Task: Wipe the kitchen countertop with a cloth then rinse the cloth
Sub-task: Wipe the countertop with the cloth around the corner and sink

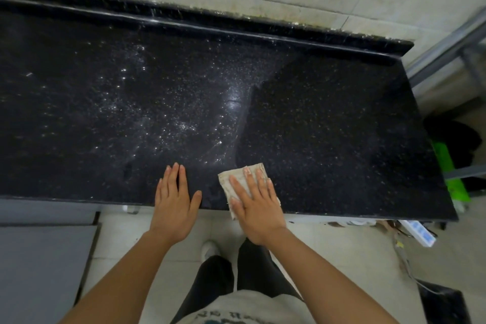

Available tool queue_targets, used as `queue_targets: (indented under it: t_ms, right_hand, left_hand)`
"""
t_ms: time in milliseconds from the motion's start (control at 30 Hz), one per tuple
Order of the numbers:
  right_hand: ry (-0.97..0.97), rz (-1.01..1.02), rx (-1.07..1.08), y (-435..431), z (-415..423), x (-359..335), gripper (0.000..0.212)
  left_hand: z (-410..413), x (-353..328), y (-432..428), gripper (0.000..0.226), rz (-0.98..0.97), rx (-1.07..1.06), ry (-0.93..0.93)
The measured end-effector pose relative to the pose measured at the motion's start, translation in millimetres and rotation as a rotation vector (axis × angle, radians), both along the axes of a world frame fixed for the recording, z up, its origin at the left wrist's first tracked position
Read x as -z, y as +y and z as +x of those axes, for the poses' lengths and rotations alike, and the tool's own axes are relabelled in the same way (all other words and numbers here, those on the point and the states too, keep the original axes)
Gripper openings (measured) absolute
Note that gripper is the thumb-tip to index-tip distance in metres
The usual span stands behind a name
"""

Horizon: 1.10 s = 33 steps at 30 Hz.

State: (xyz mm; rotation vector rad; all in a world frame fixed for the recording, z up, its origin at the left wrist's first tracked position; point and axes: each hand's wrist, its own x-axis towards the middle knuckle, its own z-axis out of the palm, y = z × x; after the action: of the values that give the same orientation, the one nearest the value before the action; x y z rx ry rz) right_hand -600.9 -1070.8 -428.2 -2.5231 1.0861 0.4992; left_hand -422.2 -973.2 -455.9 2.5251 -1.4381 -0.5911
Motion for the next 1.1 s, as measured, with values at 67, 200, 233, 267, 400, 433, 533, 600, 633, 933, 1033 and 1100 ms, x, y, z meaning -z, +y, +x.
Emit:
queue_targets:
  t_ms: [67, 200, 233, 267, 400, 433, 533, 600, 633, 933, 1033, 1100]
  right_hand:
    - [-0.001, -0.025, 0.037, -14, 2, 2, 0.054]
    - [-0.017, -0.027, 0.153, -65, 21, 4, 0.053]
    - [-0.015, -0.028, 0.173, -79, 28, 4, 0.053]
    - [-0.011, -0.026, 0.189, -91, 35, 4, 0.054]
    - [-0.012, -0.020, 0.289, -110, 64, 9, 0.055]
    - [-0.020, -0.017, 0.309, -107, 68, 11, 0.056]
    - [-0.053, -0.010, 0.240, -78, 68, 9, 0.055]
    - [-0.054, -0.011, 0.104, -50, 59, 6, 0.054]
    - [-0.041, -0.018, 0.023, -35, 52, 8, 0.054]
    - [-0.033, -0.006, -0.421, -32, 28, -2, 0.056]
    - [-0.043, -0.041, -0.406, -64, 44, 4, 0.052]
    - [-0.038, -0.075, -0.349, -86, 61, 6, 0.050]
  left_hand:
    - [0, 0, 0, 0.082, 0.003, 0.002, -0.002]
    - [0, 0, 1, 0.079, 0.006, -0.004, 0.007]
    - [0, 0, 0, 0.078, 0.006, -0.007, 0.009]
    - [0, 1, 0, 0.078, 0.006, -0.008, 0.007]
    - [0, 2, 0, 0.079, -0.018, -0.026, 0.012]
    - [0, 2, -1, 0.079, -0.014, -0.020, 0.006]
    - [-1, 3, 0, 0.078, -0.031, -0.021, 0.006]
    - [-1, 2, 0, 0.078, -0.024, -0.015, -0.003]
    - [-1, 1, -1, 0.077, -0.013, -0.008, -0.004]
    - [0, -3, -1, 0.078, -0.013, -0.013, 0.028]
    - [0, -4, -2, 0.078, -0.018, -0.028, 0.037]
    - [1, -4, -3, 0.078, 0.003, -0.024, 0.028]
